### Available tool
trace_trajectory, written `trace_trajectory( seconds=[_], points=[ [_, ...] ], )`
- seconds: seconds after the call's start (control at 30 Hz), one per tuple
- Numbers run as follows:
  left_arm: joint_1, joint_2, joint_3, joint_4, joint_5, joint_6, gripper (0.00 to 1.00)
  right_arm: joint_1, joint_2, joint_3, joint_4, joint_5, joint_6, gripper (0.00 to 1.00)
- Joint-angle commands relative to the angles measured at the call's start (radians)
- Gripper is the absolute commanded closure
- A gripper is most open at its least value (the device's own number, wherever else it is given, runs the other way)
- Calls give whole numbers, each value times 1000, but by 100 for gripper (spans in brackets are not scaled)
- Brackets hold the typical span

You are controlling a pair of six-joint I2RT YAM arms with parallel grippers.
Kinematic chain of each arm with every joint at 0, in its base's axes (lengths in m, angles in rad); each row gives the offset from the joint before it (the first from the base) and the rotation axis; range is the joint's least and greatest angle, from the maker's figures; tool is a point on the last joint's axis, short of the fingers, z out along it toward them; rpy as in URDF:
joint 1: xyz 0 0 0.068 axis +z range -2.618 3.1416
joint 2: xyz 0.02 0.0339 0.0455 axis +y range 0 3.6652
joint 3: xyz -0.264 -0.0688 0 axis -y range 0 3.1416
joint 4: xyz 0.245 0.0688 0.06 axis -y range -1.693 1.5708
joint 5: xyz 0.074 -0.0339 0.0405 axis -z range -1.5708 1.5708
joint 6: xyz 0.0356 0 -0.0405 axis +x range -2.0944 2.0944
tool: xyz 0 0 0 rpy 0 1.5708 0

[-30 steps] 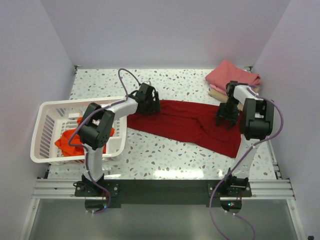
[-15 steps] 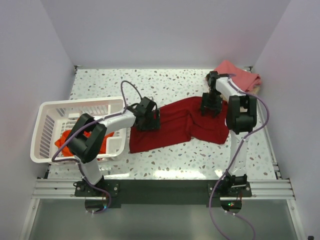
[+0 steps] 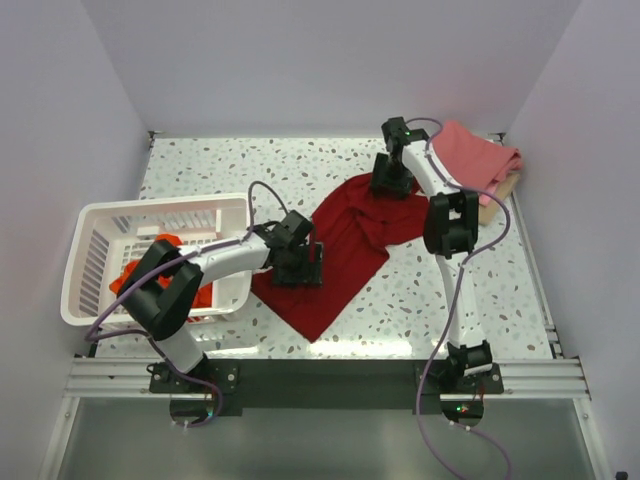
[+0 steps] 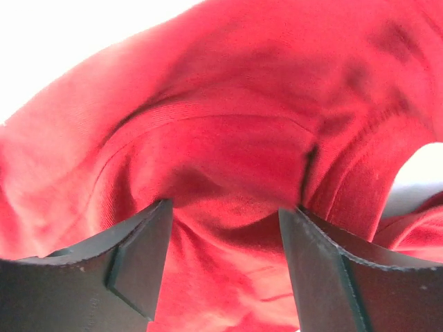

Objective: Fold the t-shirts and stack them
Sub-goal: Fold the tshirt

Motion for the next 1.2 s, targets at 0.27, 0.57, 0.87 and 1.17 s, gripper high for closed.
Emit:
trace_trajectory(
  seconds=[0.27,0.57,0.87,1.17],
  points=[
    [-28,-139,136,-165,179,37,17,59,-3,50,261,-189,110,28],
    [-18,-78,347,-162,108,118,14,62,-274,-140,207,-91,12,26],
    [-17,0,252,-47,85,218,14,62,-402,-442,242,-82,13,27],
    [-18,34,172,-19,60,246,14,54,-244,-342,225,-11,13,27]
  ],
)
